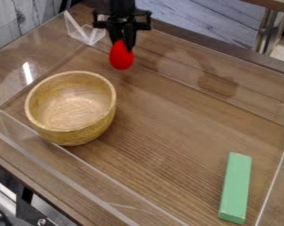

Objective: Move the red fruit to the right

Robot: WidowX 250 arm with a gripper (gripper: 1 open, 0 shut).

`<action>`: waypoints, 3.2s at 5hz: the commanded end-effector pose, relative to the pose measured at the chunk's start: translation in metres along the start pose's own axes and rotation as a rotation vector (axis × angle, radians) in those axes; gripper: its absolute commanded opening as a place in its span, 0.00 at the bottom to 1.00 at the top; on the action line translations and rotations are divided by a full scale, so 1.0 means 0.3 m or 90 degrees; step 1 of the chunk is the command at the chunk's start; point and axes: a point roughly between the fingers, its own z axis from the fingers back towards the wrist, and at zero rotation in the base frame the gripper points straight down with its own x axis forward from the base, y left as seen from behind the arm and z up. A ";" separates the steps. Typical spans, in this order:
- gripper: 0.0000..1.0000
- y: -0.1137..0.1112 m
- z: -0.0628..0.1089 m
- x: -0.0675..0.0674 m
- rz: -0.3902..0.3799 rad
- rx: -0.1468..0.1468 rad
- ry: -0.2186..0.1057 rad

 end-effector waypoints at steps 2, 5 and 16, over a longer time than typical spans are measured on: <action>0.00 -0.072 0.002 -0.005 -0.029 0.013 -0.027; 0.00 -0.074 -0.112 0.003 -0.055 0.036 -0.009; 0.00 -0.213 0.131 -0.132 -0.106 -0.041 -0.051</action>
